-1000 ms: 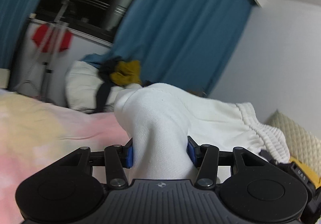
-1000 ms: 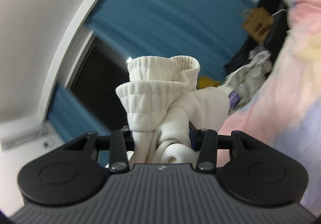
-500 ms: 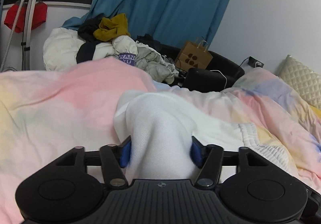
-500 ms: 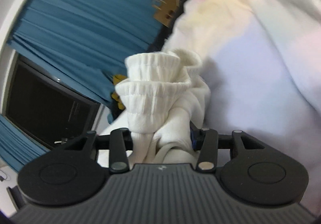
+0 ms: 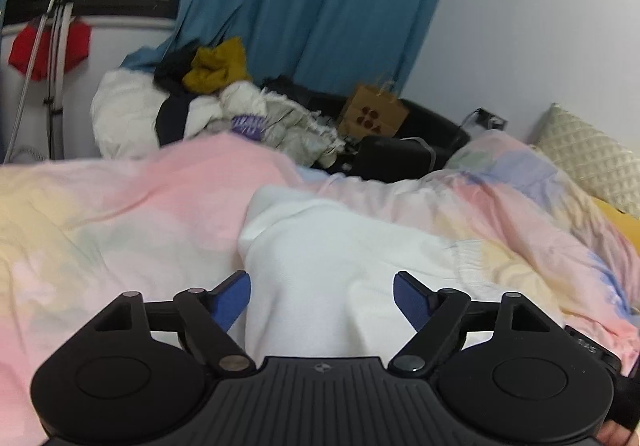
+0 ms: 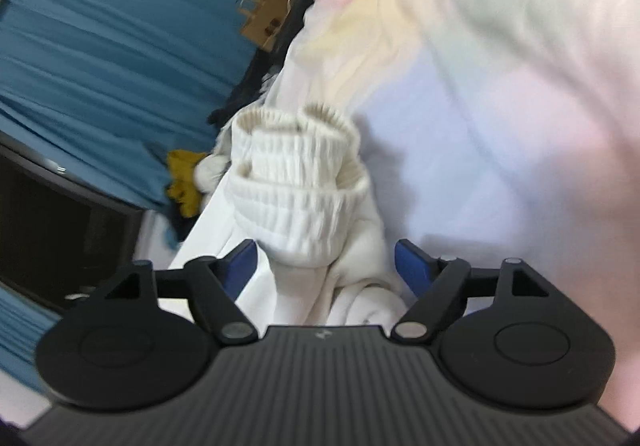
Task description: Fold clothes
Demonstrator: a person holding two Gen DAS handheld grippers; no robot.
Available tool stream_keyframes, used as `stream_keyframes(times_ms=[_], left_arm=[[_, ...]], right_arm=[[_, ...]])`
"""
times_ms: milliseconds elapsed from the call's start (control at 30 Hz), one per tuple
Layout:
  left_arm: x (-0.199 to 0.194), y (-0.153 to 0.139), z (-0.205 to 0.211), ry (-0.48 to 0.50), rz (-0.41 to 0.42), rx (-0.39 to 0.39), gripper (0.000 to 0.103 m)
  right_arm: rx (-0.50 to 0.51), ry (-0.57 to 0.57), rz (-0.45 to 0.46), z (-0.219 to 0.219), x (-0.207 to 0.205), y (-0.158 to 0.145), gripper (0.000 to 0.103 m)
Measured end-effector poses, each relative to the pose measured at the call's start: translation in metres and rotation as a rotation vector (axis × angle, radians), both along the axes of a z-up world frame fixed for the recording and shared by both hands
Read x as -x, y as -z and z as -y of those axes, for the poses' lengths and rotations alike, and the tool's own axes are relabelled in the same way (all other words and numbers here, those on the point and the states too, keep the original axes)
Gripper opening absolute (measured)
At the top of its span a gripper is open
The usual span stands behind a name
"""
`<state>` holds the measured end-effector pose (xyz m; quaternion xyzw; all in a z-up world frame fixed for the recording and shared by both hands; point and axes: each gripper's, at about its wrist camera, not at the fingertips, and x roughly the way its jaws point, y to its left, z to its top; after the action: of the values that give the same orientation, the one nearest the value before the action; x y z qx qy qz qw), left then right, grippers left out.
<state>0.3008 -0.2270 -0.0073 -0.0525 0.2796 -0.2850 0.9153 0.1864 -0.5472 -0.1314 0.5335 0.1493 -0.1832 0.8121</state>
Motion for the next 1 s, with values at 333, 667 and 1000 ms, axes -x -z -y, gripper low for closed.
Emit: stream_keyframes(times_ms=[333, 667, 1000], left_arm=[[0.127, -0.09, -0.054, 0.038, 0.184, -0.014, 0.101], [0.253, -0.122, -0.109, -0.007, 0.261, -0.041, 0.103], [0.308, -0.102, -0.144, -0.104, 0.257, -0.098, 0.103]], right_arm=[[0.445, -0.111, 0.042, -0.064, 0.07, -0.119, 0.085], [0.776, -0.226, 0.044, -0.142, 0.145, -0.18, 0.086], [0.881, -0.211, -0.032, -0.189, 0.165, -0.173, 0.087]])
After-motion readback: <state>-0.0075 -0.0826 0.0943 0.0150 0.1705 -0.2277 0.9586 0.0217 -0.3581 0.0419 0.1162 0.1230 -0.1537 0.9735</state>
